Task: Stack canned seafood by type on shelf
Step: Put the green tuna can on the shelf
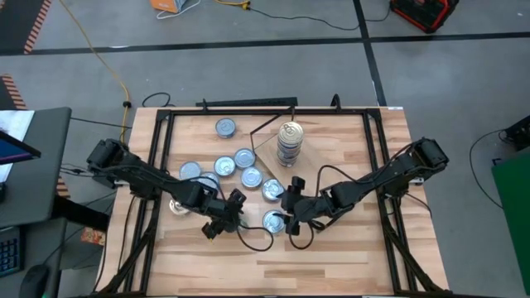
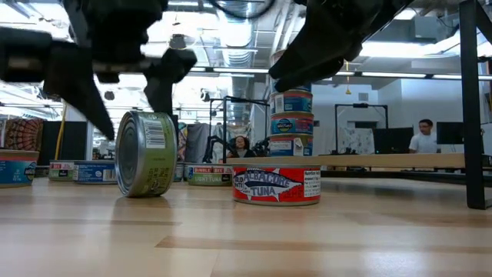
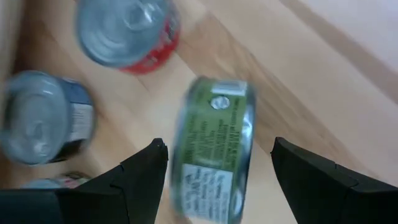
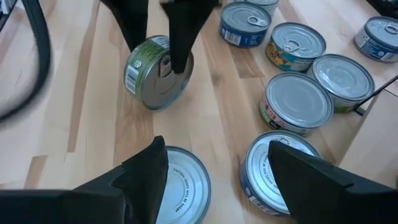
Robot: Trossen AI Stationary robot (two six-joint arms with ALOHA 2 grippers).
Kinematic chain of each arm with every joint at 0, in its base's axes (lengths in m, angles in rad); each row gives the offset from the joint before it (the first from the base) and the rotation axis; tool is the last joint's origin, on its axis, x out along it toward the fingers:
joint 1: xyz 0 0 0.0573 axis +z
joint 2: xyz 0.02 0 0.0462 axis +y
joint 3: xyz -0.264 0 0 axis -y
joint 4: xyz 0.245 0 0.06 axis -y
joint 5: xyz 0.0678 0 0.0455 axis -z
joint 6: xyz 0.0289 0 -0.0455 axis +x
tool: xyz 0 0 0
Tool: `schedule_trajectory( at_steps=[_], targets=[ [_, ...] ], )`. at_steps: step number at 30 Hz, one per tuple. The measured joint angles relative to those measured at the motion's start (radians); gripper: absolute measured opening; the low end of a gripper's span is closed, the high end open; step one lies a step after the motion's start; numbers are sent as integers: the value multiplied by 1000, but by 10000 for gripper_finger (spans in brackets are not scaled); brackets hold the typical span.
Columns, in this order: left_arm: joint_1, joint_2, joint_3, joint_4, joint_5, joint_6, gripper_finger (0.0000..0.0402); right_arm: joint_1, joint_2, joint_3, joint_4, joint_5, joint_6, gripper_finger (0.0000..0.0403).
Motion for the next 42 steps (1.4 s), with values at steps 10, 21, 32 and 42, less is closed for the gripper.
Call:
schedule_trajectory(
  at_steps=[10,21,32,42],
  targets=[
    [-34,46,1,-2,-171,-19,184,0,0,0,-18,0,1,302],
    [-120,-28,1,29,-403,-137,129,16,14,1,10,45,-33,302],
    [-140,63,-4,527,-531,42,137,71,-144,-16,-58,104,-52,302],
    [-24,83,-3,754,-451,107,136,57,-432,-273,177,185,-133,302]
  ],
)
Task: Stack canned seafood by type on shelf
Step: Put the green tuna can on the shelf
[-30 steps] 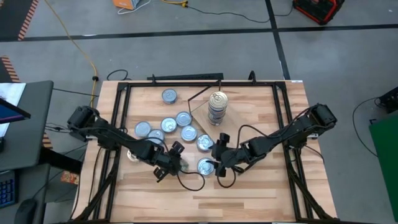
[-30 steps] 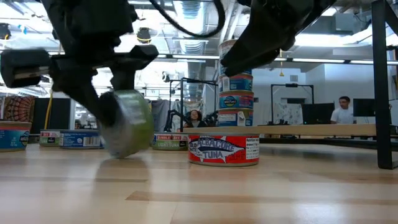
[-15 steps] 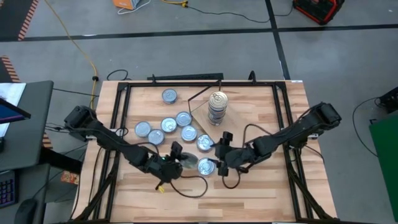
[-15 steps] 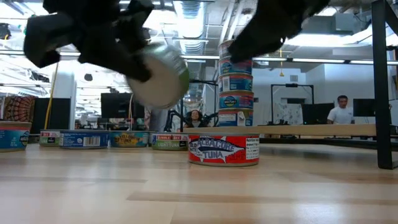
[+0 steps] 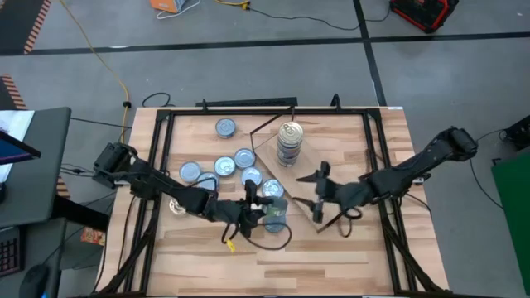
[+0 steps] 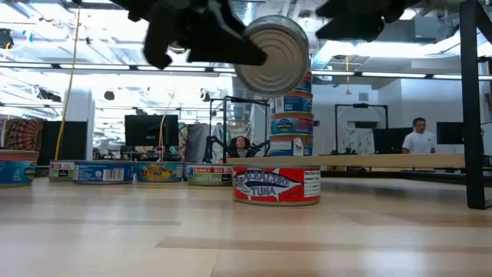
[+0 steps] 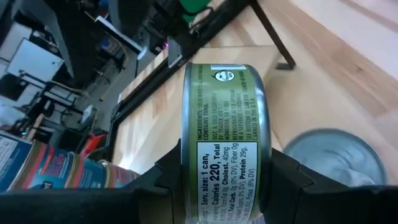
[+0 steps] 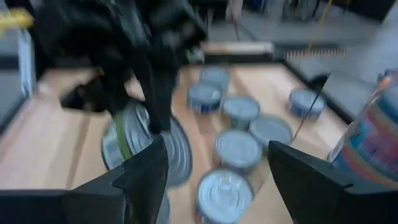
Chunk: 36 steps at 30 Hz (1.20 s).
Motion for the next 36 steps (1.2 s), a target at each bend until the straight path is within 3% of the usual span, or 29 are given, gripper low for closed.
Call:
schedule_trajectory(
  at_steps=[7,20,29,34,36],
  targets=[
    [83,85,55,87,65,74,136,-32,-120,-115,218,-1,-95,302],
    [180,294,240,95,13,332,137,58,-218,-118,174,0,-53,302],
    [229,388,287,92,34,382,137,51,-211,-118,186,5,-54,302],
    [237,429,310,80,-48,426,138,47,-207,-118,183,5,-53,301],
    [238,427,312,87,-35,403,140,47,-206,-118,182,5,-57,301]
  ],
)
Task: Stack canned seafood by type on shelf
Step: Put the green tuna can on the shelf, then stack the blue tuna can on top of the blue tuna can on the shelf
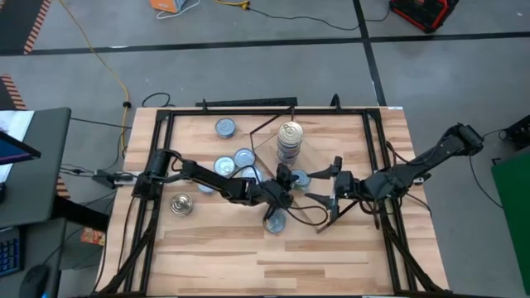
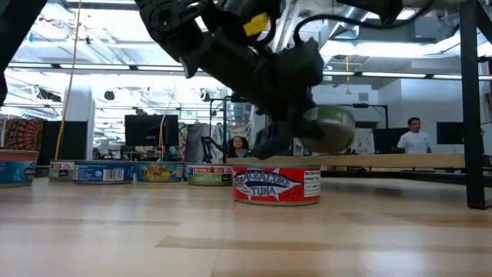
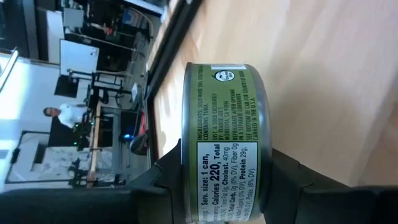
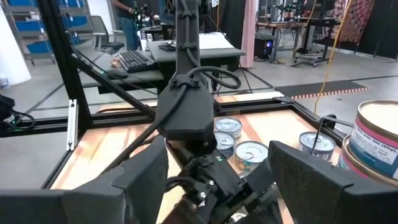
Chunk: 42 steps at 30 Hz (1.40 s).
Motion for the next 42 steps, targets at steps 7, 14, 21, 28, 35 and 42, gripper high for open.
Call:
schedule_trajectory(
  at_steps=[7,14,21,28,35,42],
  targets=[
    [-2,-2,0,29,-5,-20,166,0,0,0,2,1,-3,301],
    [-3,-3,0,17,-10,-88,219,0,0,0,3,1,4,301],
    [-27,-25,0,-75,12,-198,248,9,0,0,0,1,11,301],
    [-5,-61,0,-172,69,-333,249,9,17,0,7,1,24,301],
    [-6,-72,0,-219,113,-402,249,7,28,0,19,1,26,301],
    [-54,-175,-1,-342,177,-508,249,9,27,0,18,1,20,301]
  ],
)
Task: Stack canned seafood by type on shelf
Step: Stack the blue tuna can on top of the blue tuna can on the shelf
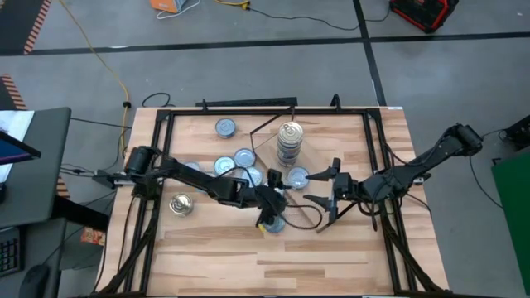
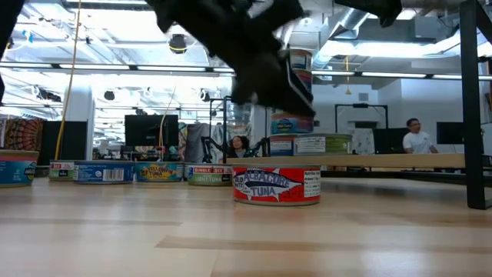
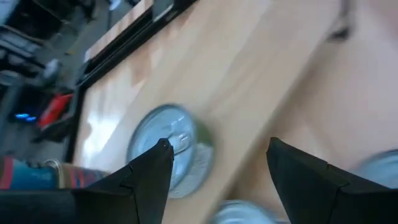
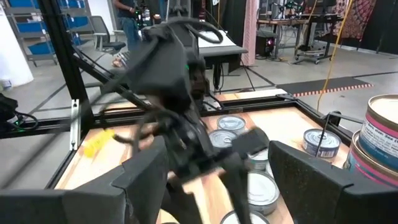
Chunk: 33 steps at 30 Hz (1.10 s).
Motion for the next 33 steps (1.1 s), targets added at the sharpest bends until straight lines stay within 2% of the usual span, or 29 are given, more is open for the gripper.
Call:
schedule_trajectory(
  at_steps=[5,13,17,21,27,33],
  targets=[
    [-30,-85,-57,-138,29,-122,249,5,-1,0,17,-6,-16,301],
    [-125,-287,-315,-102,108,-384,249,24,-1,0,17,-13,-48,301],
    [-180,-297,-365,-56,128,-515,249,8,1,0,31,-13,-46,301],
    [-247,-298,-391,-66,59,-615,249,-28,7,0,79,-24,-43,301],
    [-388,-377,-393,-229,-61,-779,249,-111,64,32,160,-145,-43,302],
    [-487,-492,-394,-495,-42,-1164,249,-141,225,174,98,-170,-65,302]
  ],
)
